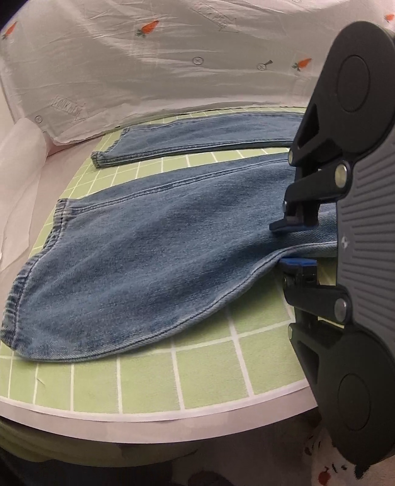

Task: Fold clothes
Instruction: 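Lift the hems with the left gripper and fold them toward the waistband, release both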

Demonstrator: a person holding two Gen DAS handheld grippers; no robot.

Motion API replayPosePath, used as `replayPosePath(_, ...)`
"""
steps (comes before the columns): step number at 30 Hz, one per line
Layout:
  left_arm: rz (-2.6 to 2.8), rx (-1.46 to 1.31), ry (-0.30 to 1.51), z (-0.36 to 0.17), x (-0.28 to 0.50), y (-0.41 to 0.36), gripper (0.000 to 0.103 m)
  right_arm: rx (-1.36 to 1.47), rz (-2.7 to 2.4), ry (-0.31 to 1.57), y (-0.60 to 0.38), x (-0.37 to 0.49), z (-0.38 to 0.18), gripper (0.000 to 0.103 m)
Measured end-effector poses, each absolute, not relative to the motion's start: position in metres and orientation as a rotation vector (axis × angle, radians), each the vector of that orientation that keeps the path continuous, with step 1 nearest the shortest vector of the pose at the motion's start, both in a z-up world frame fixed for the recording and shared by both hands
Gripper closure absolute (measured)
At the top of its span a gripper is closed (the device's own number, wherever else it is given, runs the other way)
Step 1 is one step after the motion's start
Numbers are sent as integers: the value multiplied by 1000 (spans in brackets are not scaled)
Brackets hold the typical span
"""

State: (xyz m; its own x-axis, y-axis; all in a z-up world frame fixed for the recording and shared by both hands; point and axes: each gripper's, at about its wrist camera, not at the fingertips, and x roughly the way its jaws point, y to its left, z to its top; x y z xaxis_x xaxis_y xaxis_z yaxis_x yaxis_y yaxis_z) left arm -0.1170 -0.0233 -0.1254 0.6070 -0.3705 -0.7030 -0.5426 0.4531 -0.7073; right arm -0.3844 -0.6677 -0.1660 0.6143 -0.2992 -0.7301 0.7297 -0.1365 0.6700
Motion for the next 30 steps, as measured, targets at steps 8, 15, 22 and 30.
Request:
replayPosePath(8, 241, -1207, 892, -126, -108, 6, 92, 1443, -900, 309, -668, -393, -142, 93)
replayPosePath(15, 210, -1071, 793, -79, -97, -3, 98, 1440, -851, 218, -672, -382, -115, 93)
replayPosePath(22, -22, -762, 626, 8, -31, -60, 97, 1209, -778, 185, -684, -345, -64, 93)
replayPosePath(30, -66, -602, 679, 4, 74, -137, 97, 1126, -795, 196, -713, -281, -59, 93)
